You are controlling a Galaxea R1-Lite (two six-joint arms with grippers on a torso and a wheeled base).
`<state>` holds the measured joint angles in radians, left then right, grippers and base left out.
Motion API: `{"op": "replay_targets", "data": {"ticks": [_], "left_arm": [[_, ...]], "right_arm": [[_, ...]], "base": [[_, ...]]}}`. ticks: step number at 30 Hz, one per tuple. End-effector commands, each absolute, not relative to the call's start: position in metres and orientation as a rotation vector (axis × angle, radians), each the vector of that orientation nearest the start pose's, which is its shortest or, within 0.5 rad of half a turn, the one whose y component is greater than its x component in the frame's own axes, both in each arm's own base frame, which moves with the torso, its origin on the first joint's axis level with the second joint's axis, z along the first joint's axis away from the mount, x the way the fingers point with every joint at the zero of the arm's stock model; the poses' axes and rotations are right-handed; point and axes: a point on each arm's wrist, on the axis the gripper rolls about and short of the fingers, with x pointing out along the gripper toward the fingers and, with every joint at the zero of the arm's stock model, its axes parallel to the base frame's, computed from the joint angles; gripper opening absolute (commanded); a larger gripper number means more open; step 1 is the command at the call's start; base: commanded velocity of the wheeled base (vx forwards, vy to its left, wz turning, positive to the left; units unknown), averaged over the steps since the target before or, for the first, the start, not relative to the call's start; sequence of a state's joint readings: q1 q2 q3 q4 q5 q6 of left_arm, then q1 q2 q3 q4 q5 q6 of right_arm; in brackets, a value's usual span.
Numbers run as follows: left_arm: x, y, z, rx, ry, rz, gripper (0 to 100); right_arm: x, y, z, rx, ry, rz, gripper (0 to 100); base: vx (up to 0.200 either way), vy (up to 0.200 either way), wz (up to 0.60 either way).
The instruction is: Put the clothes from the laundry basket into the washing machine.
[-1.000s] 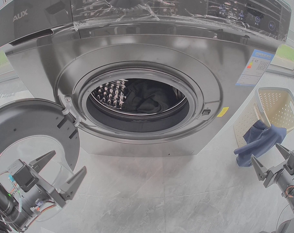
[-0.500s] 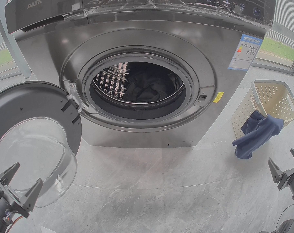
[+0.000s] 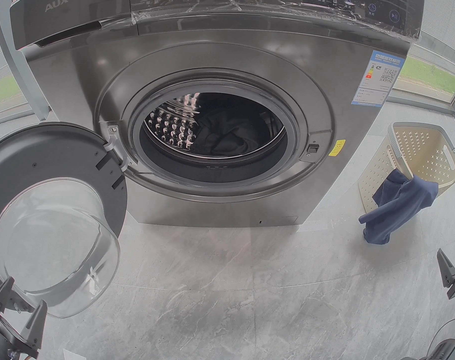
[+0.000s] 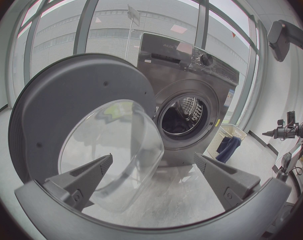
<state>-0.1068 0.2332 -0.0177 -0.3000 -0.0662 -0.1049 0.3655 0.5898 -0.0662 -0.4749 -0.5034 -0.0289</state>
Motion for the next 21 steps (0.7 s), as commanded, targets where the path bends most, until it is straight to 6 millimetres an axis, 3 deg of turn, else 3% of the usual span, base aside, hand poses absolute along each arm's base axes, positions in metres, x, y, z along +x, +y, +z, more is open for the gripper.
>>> {"op": "replay_targets", "data": {"ticks": [1, 7, 13, 15, 20, 21], "left_arm": [[-0.016, 0.0, 0.098, -0.116, -0.106, -0.138, 100], [-0.016, 0.0, 0.09, -0.071, -0.03, -0.118, 100], [-0.016, 0.0, 0.085, -0.101, 0.02, -0.117, 100], [-0.016, 0.0, 0.085, -0.115, 0.021, -0.116, 100], [-0.016, 0.0, 0.085, -0.158, 0.025, -0.121, 100], [-0.016, 0.0, 0.084, -0.153, 0.026, -0.117, 100]], "right_arm": [[0.03, 0.0, 0.139, -0.019, -0.015, -0.14, 100], [0.022, -0.006, 0.13, -0.034, -0.031, -0.28, 100], [-0.006, -0.009, 0.101, -0.069, 0.002, -0.315, 100], [-0.016, -0.01, 0.084, -0.085, 0.052, -0.279, 100], [-0.02, -0.005, 0.084, -0.021, 0.065, -0.145, 100], [-0.021, -0.001, 0.082, 0.001, 0.063, -0.011, 100]], "base": [[0.0, 0.0, 0.0], [0.0, 0.0, 0.0], [0.0, 0.0, 0.0], [0.0, 0.0, 0.0], [0.0, 0.0, 0.0], [0.0, 0.0, 0.0]]}}
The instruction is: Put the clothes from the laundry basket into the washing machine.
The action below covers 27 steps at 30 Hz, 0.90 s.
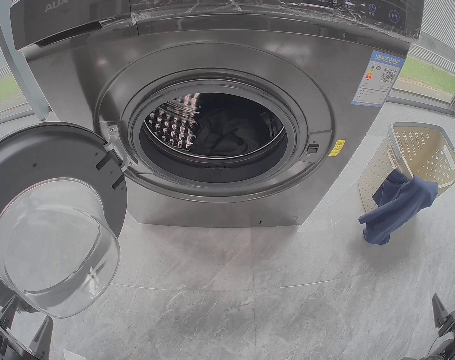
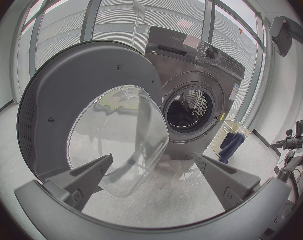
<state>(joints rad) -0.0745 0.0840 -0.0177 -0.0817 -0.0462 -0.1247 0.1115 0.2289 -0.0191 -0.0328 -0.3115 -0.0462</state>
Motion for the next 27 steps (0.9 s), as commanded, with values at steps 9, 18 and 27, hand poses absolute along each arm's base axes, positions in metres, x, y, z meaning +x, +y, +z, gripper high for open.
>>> {"op": "replay_targets", "data": {"ticks": [9, 18, 27], "left_arm": [[-0.0158, 0.0031, 0.081, -0.047, 0.05, 0.015, 100], [-0.0178, 0.0023, 0.0796, -0.05, 0.035, 0.058, 100], [-0.022, 0.0008, 0.0762, -0.028, 0.006, 0.043, 100]], "right_arm": [[-0.0233, -0.0003, 0.0761, -0.006, 0.005, 0.014, 100], [-0.0231, -0.0004, 0.076, -0.008, 0.003, 0.008, 100], [-0.0229, -0.0005, 0.0757, -0.003, 0.0, 0.003, 100]], "base": [[0.0, -0.156, 0.0], [0.0, -0.044, 0.0], [0.0, -0.022, 0.0]]}}
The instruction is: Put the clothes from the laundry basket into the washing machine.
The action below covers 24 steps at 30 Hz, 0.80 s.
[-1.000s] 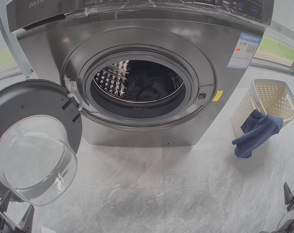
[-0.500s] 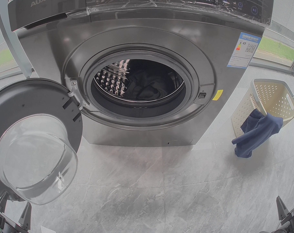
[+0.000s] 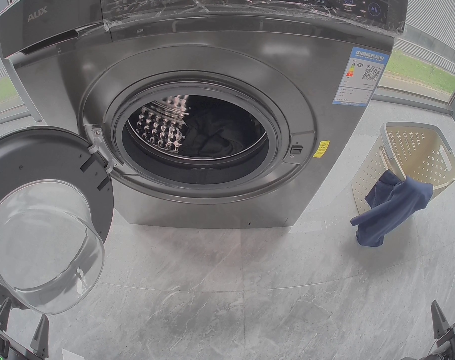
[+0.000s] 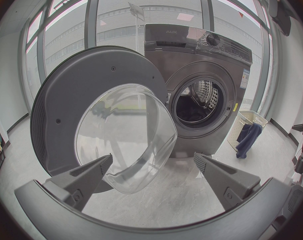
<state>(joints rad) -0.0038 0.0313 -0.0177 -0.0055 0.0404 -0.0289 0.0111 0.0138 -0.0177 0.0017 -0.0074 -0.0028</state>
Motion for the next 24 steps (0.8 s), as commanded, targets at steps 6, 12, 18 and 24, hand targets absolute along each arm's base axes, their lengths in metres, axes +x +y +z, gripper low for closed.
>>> {"op": "replay_targets", "data": {"ticks": [6, 12, 18, 24], "left_arm": [[-0.022, 0.0008, 0.0762, -0.029, 0.006, 0.042, 100], [-0.022, 0.0008, 0.0762, -0.027, 0.006, 0.041, 100], [-0.0221, 0.0007, 0.0758, -0.014, 0.007, 0.032, 100], [-0.0221, 0.0007, 0.0758, -0.004, 0.008, 0.029, 100]], "right_arm": [[-0.0229, -0.0005, 0.0757, -0.005, 0.0, 0.003, 100], [-0.0229, -0.0005, 0.0757, -0.005, 0.0, 0.002, 100], [-0.0229, -0.0005, 0.0757, -0.003, 0.0, 0.003, 100], [-0.0229, -0.0005, 0.0757, -0.003, 0.0, 0.005, 100]], "base": [[0.0, -0.2, 0.0], [0.0, -0.2, 0.0], [0.0, -0.167, 0.0], [0.0, 0.0, 0.0]]}}
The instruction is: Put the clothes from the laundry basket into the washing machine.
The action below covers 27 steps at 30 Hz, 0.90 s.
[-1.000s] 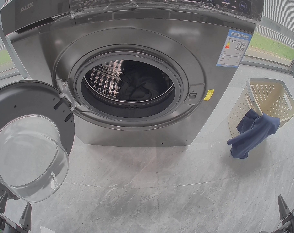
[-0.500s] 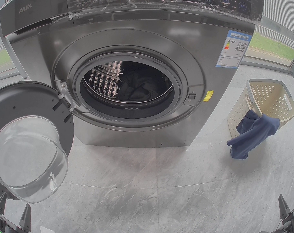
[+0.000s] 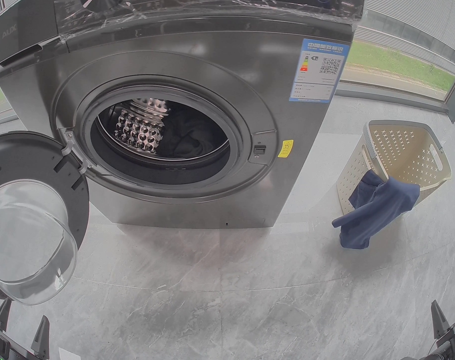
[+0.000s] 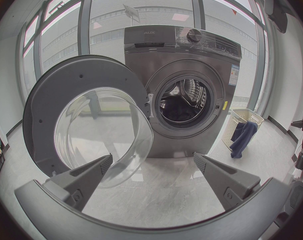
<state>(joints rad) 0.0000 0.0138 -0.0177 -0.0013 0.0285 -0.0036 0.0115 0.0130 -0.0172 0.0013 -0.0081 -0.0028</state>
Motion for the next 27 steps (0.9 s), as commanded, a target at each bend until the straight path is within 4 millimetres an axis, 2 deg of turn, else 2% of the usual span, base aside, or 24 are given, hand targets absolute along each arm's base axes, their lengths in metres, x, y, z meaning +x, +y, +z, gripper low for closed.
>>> {"op": "replay_targets", "data": {"ticks": [1, 5, 27], "left_arm": [[-0.0221, 0.0007, 0.0758, -0.003, 0.008, 0.029, 100], [-0.022, 0.0007, 0.0759, -0.006, 0.009, 0.031, 100], [-0.0221, 0.0009, 0.076, -0.024, 0.006, 0.035, 100]], "right_arm": [[-0.0229, -0.0005, 0.0757, -0.003, 0.0, 0.003, 100], [-0.0229, -0.0008, 0.0756, -0.002, 0.002, -0.009, 100], [-0.023, -0.0007, 0.076, -0.005, 0.0, -0.012, 100]], "base": [[0.0, 0.0, 0.0], [0.0, 0.0, 0.0], [0.0, -0.2, 0.0]]}}
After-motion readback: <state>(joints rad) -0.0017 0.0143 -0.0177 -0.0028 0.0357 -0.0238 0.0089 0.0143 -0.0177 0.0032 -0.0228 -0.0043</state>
